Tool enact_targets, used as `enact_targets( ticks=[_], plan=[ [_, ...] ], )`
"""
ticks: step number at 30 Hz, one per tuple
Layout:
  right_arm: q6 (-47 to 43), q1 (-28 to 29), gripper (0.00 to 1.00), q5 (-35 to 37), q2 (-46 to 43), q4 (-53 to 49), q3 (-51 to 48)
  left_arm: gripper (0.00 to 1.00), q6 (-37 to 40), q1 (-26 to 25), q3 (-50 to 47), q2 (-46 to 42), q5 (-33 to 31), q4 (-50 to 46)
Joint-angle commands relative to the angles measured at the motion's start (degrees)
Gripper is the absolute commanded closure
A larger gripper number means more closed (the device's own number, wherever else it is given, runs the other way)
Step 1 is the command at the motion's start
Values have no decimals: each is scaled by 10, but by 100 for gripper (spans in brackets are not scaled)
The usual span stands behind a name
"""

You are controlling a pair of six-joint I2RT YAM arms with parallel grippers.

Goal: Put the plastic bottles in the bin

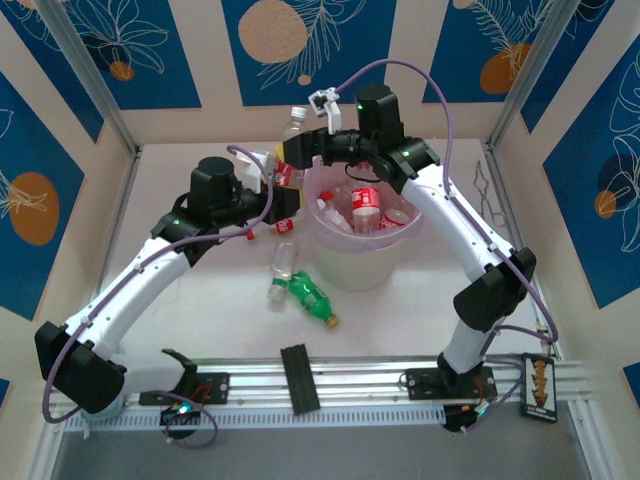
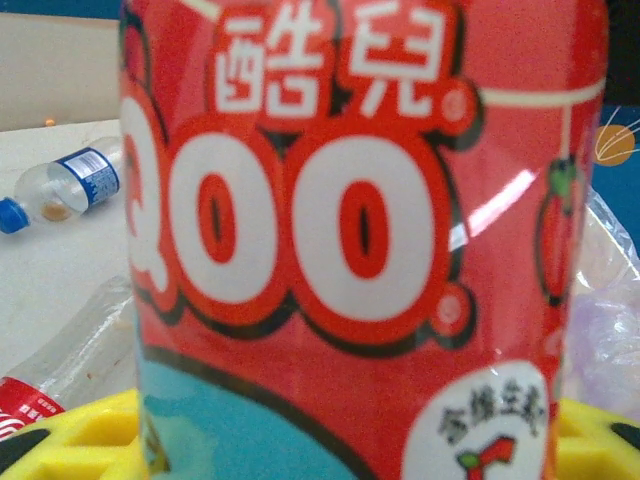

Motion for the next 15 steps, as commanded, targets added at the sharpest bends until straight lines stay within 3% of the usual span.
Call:
enact_targets(
  ticks=[1, 3, 8, 10, 12, 15],
  plan=[
    [19, -5, 28, -23, 5, 23, 2, 99, -5, -13, 15, -12, 13, 24],
    [18, -7, 39, -21, 3, 23, -2, 99, -5, -13, 14, -15, 14, 24],
    [20, -10, 48, -20, -1, 26, -10, 96, -12, -17, 16, -13, 22, 24],
    [19, -11, 49, -18, -4, 26, -13, 78, -13, -17, 15, -15, 23, 27],
    [17, -14, 51, -15, -10, 27, -16, 43, -19, -17, 11, -20, 28, 38],
    [22, -19, 53, -13, -33, 67, -48, 13, -24, -17, 5, -26, 43, 50]
  ],
)
